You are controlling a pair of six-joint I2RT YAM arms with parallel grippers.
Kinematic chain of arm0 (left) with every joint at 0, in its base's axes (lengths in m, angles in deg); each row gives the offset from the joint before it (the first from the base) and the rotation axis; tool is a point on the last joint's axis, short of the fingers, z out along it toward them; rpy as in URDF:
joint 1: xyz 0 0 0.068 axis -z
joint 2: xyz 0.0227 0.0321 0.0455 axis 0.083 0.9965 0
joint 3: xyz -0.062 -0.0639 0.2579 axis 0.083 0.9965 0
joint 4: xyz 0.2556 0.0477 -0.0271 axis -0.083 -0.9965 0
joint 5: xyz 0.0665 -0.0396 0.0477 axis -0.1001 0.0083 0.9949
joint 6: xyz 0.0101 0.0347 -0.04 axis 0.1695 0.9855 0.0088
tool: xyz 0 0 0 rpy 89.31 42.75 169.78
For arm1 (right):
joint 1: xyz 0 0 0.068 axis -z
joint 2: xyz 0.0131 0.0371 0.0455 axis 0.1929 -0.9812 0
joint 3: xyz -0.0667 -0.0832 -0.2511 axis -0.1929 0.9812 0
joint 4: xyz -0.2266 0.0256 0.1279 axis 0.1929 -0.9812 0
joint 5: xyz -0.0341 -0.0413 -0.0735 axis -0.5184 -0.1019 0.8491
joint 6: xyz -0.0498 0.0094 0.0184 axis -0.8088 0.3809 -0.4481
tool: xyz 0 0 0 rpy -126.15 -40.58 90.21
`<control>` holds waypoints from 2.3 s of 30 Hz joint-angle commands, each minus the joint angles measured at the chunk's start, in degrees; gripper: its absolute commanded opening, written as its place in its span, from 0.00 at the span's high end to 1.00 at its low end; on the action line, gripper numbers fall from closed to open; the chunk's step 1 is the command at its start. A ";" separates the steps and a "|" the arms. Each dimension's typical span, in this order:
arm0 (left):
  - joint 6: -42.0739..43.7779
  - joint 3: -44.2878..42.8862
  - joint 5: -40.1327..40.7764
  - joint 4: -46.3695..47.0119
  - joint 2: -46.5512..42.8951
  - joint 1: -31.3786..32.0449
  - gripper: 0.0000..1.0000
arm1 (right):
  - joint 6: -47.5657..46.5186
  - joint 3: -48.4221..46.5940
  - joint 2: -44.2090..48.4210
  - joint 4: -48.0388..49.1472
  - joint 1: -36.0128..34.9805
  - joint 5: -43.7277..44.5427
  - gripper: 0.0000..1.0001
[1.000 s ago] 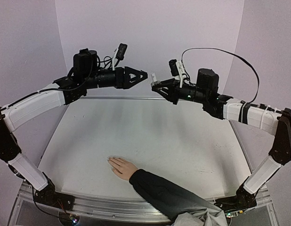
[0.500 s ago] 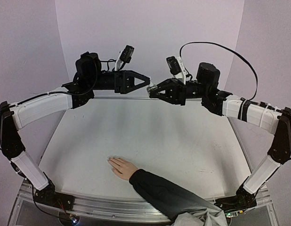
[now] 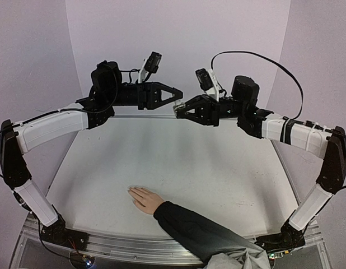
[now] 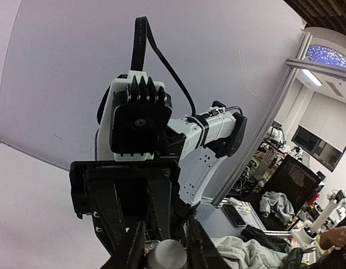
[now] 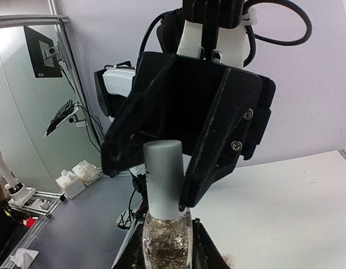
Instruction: Paint the nails
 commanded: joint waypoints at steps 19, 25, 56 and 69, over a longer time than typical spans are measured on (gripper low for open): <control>9.43 -6.26 41.14 -19.58 0.70 6.65 0.88 | -20.59 1.33 0.33 4.34 -9.72 85.91 1.00; 8.63 -6.01 28.08 -19.58 -1.55 3.01 0.39 | -19.96 3.51 3.25 2.26 -7.17 60.36 1.00; -0.72 -1.78 -0.47 5.85 -0.27 0.65 0.68 | 2.40 -3.67 -1.63 5.80 -0.11 -1.43 1.00; 12.85 2.09 34.13 -10.23 -4.24 6.23 1.00 | -14.00 3.02 4.71 -2.30 -5.52 81.21 1.00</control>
